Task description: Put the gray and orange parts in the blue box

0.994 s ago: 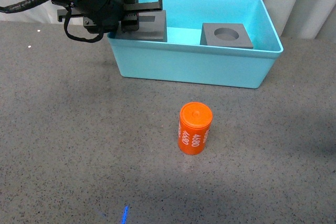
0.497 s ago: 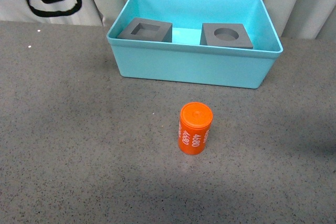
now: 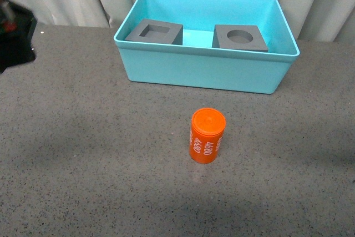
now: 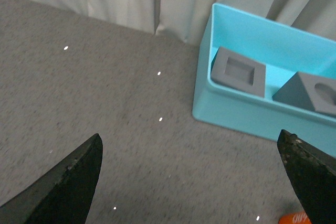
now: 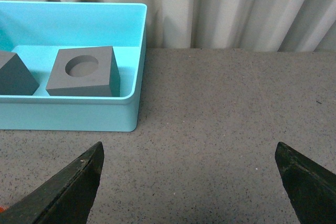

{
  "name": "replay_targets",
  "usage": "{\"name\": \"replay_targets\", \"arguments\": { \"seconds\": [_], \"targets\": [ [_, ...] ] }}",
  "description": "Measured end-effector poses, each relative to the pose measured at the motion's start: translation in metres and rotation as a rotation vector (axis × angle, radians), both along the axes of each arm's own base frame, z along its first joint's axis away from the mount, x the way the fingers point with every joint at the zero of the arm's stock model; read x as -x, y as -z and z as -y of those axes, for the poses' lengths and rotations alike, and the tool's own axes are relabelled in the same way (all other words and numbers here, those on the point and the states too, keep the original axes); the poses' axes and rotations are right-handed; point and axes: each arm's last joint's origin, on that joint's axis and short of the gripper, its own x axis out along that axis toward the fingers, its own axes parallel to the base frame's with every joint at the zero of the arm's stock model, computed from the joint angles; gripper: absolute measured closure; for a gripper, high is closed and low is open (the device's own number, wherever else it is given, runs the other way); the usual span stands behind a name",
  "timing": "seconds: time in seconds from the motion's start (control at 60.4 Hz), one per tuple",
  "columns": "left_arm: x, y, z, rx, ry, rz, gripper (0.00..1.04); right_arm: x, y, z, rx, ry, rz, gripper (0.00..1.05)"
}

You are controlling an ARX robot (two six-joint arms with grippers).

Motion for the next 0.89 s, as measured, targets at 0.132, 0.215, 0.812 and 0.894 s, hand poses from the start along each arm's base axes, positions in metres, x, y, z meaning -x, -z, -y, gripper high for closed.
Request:
{"name": "replay_targets", "arguments": {
  "seconds": [0.132, 0.215, 0.812, 0.894],
  "targets": [
    [0.027, 0.007, -0.012, -0.020, -0.033, -0.008, 0.07, 0.000, 0.000, 0.000, 0.000, 0.001, 0.000, 0.10],
    [0.037, 0.010, -0.021, -0.048, -0.089, -0.036, 0.08, 0.000, 0.000, 0.000, 0.000, 0.001, 0.000, 0.10],
    [0.071, -0.006, -0.056, -0.212, 0.070, 0.287, 1.01, 0.000, 0.000, 0.000, 0.000, 0.001, 0.001, 0.10],
    [0.075, -0.006, -0.059, -0.217, 0.049, 0.285, 1.01, 0.000, 0.000, 0.000, 0.000, 0.001, 0.001, 0.10]
  ]
}}
